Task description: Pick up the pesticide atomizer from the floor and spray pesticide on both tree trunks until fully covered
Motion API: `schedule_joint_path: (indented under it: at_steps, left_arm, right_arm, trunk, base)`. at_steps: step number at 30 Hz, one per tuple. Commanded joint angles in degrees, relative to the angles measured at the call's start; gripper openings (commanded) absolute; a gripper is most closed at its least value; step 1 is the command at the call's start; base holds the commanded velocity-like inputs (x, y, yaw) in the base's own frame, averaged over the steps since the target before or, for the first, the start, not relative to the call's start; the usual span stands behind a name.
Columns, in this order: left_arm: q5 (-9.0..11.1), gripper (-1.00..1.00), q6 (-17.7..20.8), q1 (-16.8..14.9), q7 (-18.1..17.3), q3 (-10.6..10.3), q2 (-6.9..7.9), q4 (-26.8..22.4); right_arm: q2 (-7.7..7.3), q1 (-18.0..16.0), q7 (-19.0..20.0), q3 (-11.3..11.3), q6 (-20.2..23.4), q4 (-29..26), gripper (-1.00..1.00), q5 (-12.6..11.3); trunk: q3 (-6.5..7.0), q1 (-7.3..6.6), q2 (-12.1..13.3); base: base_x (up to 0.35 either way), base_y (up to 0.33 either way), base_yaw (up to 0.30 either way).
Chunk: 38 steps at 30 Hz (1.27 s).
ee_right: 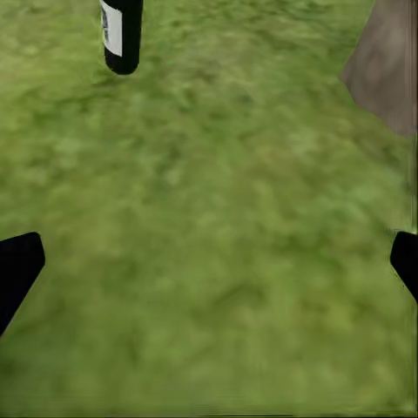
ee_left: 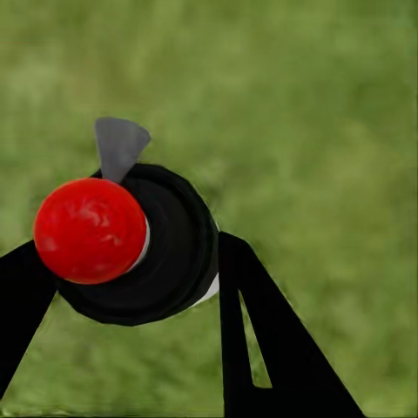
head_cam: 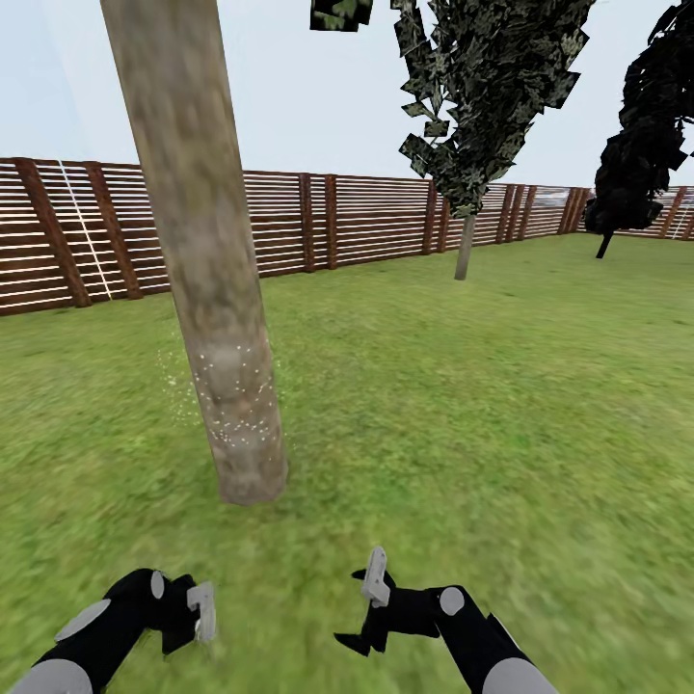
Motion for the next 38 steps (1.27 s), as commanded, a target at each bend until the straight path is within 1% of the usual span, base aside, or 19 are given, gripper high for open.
schedule_joint_path:
  at_steps: [1,2,3,4,5,6,7,8,9,10,11,13,14,16,19,21,29,33,38]
  left_arm:
    - [0.5,-1.00,0.3,0.0,2.4,4.3,-0.13,-0.1]
    - [1.1,-1.00,0.2,0.0,4.7,9.1,-0.35,-0.1]
    - [2.7,-1.00,0.1,0.0,6.8,14.0,-0.76,-0.1]
    - [5.5,-1.00,0.0,0.0,8.8,18.2,-1.52,0.2]
    - [9.6,-1.00,-0.7,0.0,11.1,21.8,-2.09,0.9]
    - [15.4,-1.00,-4.9,0.0,15.5,24.8,-2.42,3.1]
    - [19.1,-1.00,-8.9,0.1,19.8,25.9,-2.51,5.6]
    - [24.2,-1.00,-13.9,0.1,28.8,26.5,-2.56,10.3]
    - [27.4,-1.00,-16.5,0.1,35.3,26.7,-2.58,13.3]
    - [31.1,-1.00,-19.3,0.1,41.9,26.8,-2.59,16.5]
    - [35.1,-1.00,-22.6,0.2,47.9,26.9,-2.52,19.8]
    - [39.9,-1.00,-25.6,1.5,53.1,26.9,-2.41,23.2]
    - [41.2,-1.00,-26.2,2.6,54.9,26.9,-2.27,24.0]
    - [42.3,-1.00,-26.7,4.4,56.5,26.9,-2.06,24.6]
    - [42.5,-1.00,-27.1,5.7,57.0,26.9,-1.72,24.9]
    - [42.4,-1.00,-27.2,6.2,57.0,26.8,-1.67,24.9]
    - [42.4,-1.00,-27.2,6.5,56.9,26.5,-1.83,25.8]
    - [42.3,-1.00,-27.0,6.6,56.9,26.3,-2.33,26.0]
    - [42.3,-1.00,-26.8,7.0,57.0,26.4,-1.90,28.9]
  right_arm:
    - [-0.61,0.0,-1.2,-0.6,-0.3,-0.1,1.00,0.4]
    - [-1.67,0.0,-4.5,-0.7,-0.3,0.2,1.00,0.4]
    - [-2.76,0.1,-10.9,-1.3,-0.2,1.1,1.00,0.3]
    - [-3.47,0.2,-18.5,-3.2,-0.2,3.6,1.00,0.1]
    - [-3.89,0.2,-26.3,-6.7,-0.4,7.1,1.00,-0.5]
    - [-4.58,0.3,-35.2,-12.1,-1.6,11.1,1.00,-1.1]
    - [-4.96,0.4,-39.7,-14.9,-3.2,12.9,1.00,-1.3]
    - [-5.23,0.6,-45.1,-17.1,-4.9,14.1,1.00,-1.5]
    - [-5.30,1.2,-48.9,-17.8,-5.5,14.6,1.00,-1.7]
    - [-5.33,2.1,-54.0,-18.2,-6.4,14.8,1.00,-2.5]
    - [-5.40,3.3,-59.8,-18.5,-8.6,14.9,1.00,-4.2]
    - [-5.46,5.5,-65.5,-18.5,-12.9,15.0,1.00,-7.3]
    - [-5.36,6.5,-66.7,-18.5,-14.1,15.1,1.00,-8.2]
    - [-5.28,7.4,-67.6,-18.5,-15.0,15.3,1.00,-8.8]
    - [-5.39,8.0,-67.8,-18.5,-15.2,20.8,1.00,-9.0]
    - [-5.31,8.0,-67.8,-18.5,-15.2,23.0,1.00,-9.0]
    - [-5.44,8.5,-67.6,-18.4,-15.1,25.4,1.00,-9.0]
    - [-5.45,8.7,-67.6,-18.4,-15.1,25.4,1.00,-9.0]
    - [-5.45,9.2,-67.6,-18.4,-15.1,25.4,1.00,-9.0]
  trunk:
    - [-0.06,-0.01,0.0]
    - [-0.06,-0.01,0.0]
    - [-0.06,-0.01,0.0]
    - [-0.06,-0.01,0.0]
    - [-0.06,-0.01,0.0]
    - [-0.06,-0.01,0.0]
    - [-0.06,-0.01,0.0]
    - [-0.06,-0.01,0.0]
    - [-0.06,-0.01,0.0]
    - [-0.06,-0.01,0.0]
    - [-0.06,-0.01,0.0]
    - [-0.06,-0.01,0.0]
    - [-0.06,-0.01,0.0]
    - [-0.06,-0.01,0.0]
    - [-0.06,-0.01,0.0]
    - [-0.06,-0.01,0.0]
    - [-0.06,-0.01,0.0]
    - [-0.06,-0.01,0.0]
    - [-0.06,-0.01,0.0]
  base:
    - [0.000,0.000,0.000]
    - [0.000,0.000,0.000]
    - [0.000,0.000,0.000]
    - [0.000,0.000,0.000]
    - [0.000,0.000,0.000]
    - [0.000,0.000,0.000]
    - [0.000,0.000,0.000]
    - [0.000,0.000,0.000]
    - [0.000,0.000,0.000]
    - [0.000,0.000,0.000]
    - [0.000,0.000,0.000]
    - [0.000,0.000,0.000]
    - [0.000,0.000,0.000]
    - [0.000,0.000,0.000]
    - [0.000,0.000,0.000]
    - [0.000,0.000,0.000]
    - [0.000,0.000,0.000]
    - [0.000,0.000,0.000]
    - [0.000,0.000,0.000]
